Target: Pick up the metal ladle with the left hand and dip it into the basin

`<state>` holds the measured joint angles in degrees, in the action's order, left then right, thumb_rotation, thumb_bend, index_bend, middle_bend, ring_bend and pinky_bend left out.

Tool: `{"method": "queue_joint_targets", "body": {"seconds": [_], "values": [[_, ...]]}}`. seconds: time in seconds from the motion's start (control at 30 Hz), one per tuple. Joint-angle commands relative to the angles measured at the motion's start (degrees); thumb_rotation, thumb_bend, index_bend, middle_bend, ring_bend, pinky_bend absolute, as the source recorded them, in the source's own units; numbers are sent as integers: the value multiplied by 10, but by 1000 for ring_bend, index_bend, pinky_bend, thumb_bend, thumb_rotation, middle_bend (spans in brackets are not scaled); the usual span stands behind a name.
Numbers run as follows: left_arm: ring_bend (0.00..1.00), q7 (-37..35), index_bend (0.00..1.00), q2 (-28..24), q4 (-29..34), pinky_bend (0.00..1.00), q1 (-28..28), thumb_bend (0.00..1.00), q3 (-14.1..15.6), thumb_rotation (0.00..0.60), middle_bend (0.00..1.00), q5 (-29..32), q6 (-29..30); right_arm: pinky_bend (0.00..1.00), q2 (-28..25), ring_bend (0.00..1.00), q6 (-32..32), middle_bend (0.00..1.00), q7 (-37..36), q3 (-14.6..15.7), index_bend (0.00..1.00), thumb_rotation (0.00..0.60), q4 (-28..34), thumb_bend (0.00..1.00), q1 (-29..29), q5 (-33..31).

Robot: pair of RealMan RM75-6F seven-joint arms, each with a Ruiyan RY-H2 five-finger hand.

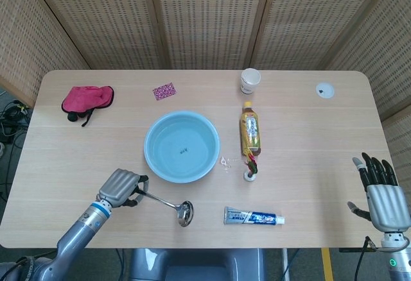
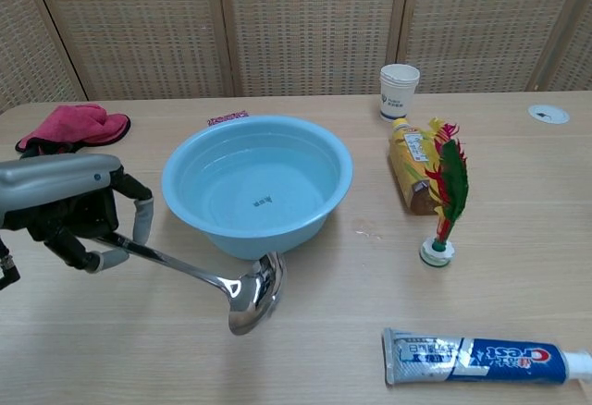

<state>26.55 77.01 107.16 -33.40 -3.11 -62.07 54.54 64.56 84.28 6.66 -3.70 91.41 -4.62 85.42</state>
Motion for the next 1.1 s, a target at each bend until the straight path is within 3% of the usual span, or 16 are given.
{"method": "queue_joint_targets", "body": {"seconds": [0.03,0.27,0.47,0.67,1.1], "values": [[959,32,678,-37,33,1000,-42,723,-35,600,930,67,-22,0,0,0,0,0,1,-1,0,600,0,0,0,-1],[959,116,677,-75,64,1000,-133,725,-79,600,930,217,-21,0,-2,0,1,0,-1,-1,0,600,3,0,0,0],[959,164,677,-76,55,1000,-194,731,-91,600,930,318,-7,0,-2,0,2,0,-2,-2,0,600,4,0,0,0],[959,238,683,-39,-18,1000,-286,735,-85,600,930,448,4,0,-3,0,0,0,-5,-5,0,600,3,0,-2,-5],[959,315,696,60,-217,1000,-387,751,-68,600,930,588,-28,0,-3,0,-22,0,-20,-15,0,600,-11,0,-9,-34]]}}
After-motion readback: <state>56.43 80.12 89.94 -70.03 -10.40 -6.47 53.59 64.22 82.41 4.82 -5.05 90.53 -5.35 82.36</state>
